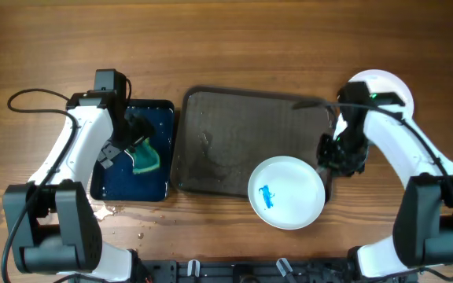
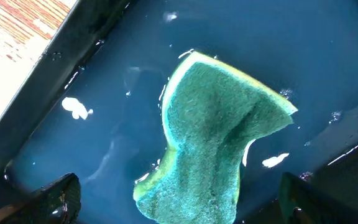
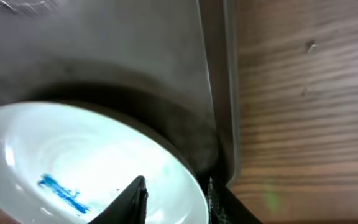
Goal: Clean dirty plates on tray and stack at the side
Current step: 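Grasp the rim of the last stained plate on the tray with right gripper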
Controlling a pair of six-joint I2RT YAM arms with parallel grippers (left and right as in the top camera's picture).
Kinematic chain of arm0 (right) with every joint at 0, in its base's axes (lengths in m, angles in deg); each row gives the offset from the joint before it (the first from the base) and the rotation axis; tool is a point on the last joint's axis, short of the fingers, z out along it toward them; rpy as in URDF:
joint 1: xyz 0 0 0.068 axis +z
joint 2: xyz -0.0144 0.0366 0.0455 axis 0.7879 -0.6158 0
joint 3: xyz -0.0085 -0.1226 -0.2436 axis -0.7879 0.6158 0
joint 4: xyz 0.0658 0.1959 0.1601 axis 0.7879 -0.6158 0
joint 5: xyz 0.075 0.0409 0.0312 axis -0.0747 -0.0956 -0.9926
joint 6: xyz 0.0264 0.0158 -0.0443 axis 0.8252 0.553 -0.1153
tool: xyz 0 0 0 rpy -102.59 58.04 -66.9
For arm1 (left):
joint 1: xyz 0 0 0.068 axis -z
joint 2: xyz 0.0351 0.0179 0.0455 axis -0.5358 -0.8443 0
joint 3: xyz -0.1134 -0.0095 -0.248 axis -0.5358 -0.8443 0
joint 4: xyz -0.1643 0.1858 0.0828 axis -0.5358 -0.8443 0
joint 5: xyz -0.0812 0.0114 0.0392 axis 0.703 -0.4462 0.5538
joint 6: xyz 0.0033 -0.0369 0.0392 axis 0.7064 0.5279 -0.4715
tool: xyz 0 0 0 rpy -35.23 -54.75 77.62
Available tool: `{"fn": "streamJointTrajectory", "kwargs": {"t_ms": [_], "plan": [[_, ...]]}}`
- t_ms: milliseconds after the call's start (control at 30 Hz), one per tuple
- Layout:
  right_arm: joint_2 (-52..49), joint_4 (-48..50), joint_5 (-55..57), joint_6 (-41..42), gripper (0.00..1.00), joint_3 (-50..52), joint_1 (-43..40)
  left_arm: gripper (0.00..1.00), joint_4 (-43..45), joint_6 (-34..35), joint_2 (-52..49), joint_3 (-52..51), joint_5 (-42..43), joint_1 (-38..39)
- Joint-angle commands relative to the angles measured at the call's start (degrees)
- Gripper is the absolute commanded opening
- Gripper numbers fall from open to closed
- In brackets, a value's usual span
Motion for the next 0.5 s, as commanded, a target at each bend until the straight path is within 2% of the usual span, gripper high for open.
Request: {"fn": "streamJointTrajectory", "kwargs": {"t_ms": [0,100,133,167,467], "plan": [[0.0,4.4,-1.0,3.2,0.37,8.3,1.3,1.0,0.8,-0.9,-0.6,0.1,0.1,0.3],[0.0,9.2,-2.6,4.4,0.37,13.4,1.3,1.0,0.9,-0.9,-0.6,0.1,0.3,0.3],[0.0,10.4,-3.8,4.4,0.3,14.4,1.3,1.0,0.9,-0.9,-0.6,0.1,0.3,0.3],[0.0,11.6,-4.0,4.4,0.04,15.1,1.3,1.0,0.8,-0.9,-0.6,0.1,0.3,0.3],[0.1,14.3,-3.9,6.3,0.04,12.5,1.3,0.95,0.8,-0.9,-0.6,0.1,2.3,0.3]]}}
